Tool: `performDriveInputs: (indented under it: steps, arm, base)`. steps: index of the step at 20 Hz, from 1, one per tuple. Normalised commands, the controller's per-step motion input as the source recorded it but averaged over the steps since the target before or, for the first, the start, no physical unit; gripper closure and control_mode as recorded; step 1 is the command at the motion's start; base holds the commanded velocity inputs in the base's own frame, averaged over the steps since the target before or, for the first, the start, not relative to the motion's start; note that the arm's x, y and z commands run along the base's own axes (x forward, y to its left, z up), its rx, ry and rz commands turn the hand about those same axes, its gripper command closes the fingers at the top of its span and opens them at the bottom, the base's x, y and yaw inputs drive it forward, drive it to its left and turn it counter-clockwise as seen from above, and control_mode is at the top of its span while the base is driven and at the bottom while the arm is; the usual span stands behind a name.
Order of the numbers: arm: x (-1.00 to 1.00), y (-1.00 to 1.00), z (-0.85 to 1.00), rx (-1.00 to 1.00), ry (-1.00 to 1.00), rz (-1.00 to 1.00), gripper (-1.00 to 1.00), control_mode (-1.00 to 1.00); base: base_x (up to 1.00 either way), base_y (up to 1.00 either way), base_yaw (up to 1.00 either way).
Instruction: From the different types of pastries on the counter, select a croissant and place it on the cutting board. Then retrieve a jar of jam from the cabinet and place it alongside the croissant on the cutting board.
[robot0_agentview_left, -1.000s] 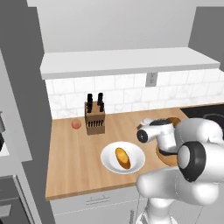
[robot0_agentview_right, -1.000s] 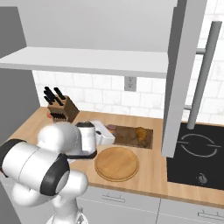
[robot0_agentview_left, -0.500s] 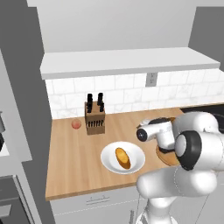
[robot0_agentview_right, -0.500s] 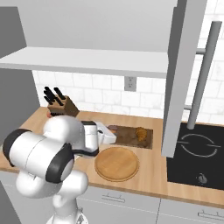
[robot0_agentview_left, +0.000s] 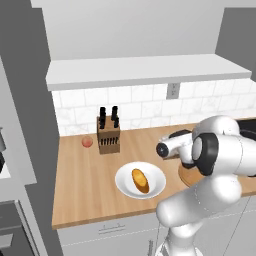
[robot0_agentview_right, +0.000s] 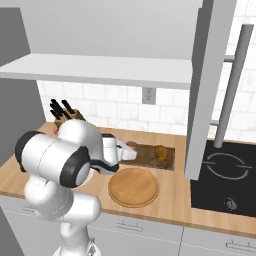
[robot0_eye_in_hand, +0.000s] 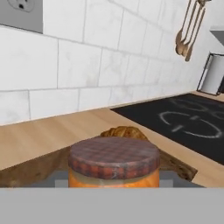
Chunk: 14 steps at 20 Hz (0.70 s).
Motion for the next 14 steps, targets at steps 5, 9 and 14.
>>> performDriveInputs:
  steps: [5, 9, 14]
  arm:
    - [0.00, -0.02, -0.66, 0.00, -0.21, 0.01, 1.00, -1.00]
    - [0.00, -0.04, -0.76, 0.00, -0.21, 0.01, 1.00, -1.00]
    - [-0.33, -0.07, -0.64, 0.00, -0.11, 0.00, 1.00, -1.00]
  base:
    - [0.00, 0.00, 0.00]
    - [0.00, 0.00, 0.00]
    - [0.00, 0.00, 0.00]
